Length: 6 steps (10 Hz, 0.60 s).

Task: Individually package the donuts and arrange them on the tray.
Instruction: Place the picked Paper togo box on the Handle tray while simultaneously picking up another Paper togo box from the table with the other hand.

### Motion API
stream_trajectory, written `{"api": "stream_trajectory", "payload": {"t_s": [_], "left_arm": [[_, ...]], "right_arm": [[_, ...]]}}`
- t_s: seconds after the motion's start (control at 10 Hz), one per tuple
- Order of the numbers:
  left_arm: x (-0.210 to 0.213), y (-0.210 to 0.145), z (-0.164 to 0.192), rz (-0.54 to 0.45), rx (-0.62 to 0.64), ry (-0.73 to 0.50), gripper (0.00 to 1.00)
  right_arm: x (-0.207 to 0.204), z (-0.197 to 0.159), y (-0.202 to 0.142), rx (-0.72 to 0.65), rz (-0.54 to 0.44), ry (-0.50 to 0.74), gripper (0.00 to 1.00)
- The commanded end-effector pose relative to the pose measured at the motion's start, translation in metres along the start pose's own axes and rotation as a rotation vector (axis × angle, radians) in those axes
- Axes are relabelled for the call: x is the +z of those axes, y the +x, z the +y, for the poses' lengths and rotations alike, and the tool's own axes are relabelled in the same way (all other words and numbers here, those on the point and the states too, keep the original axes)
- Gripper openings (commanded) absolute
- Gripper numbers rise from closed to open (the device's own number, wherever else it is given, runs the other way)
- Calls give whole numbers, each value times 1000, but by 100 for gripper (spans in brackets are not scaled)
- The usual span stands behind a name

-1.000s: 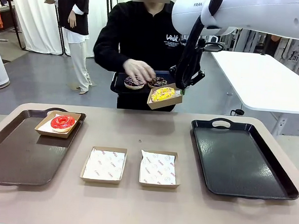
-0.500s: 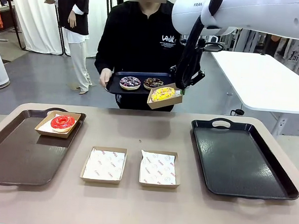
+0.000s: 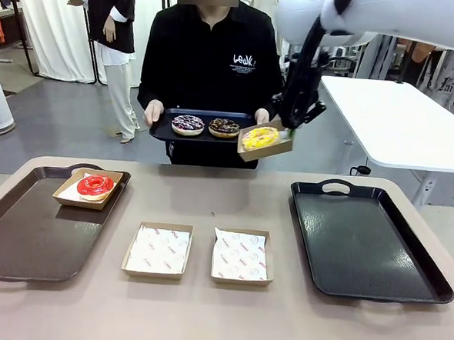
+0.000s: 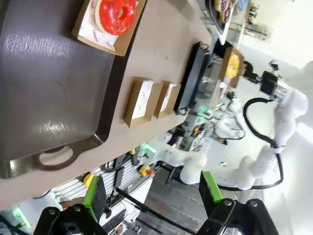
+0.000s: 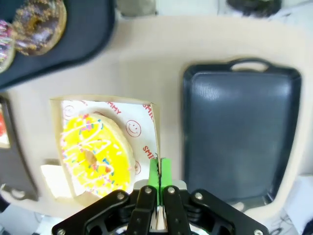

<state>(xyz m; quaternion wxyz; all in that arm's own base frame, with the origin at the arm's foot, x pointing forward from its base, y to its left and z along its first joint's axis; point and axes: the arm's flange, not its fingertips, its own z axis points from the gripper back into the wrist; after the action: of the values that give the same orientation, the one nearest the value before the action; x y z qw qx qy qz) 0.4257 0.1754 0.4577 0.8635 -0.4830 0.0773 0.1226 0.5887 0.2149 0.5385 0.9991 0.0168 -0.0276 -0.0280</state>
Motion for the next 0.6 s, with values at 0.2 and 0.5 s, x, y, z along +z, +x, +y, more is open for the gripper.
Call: {"api": "stream_trajectory", "payload": {"t_s": [0.2,0.5], "left_arm": [[-51,-31,-80,21,-42,254,100],[-126,-47,-113,24,-68,409,100]], "right_arm": [[-8,-102,-23,30,-59,-5,1],[-37,-148,-22,-30,-43,4,1]]}}
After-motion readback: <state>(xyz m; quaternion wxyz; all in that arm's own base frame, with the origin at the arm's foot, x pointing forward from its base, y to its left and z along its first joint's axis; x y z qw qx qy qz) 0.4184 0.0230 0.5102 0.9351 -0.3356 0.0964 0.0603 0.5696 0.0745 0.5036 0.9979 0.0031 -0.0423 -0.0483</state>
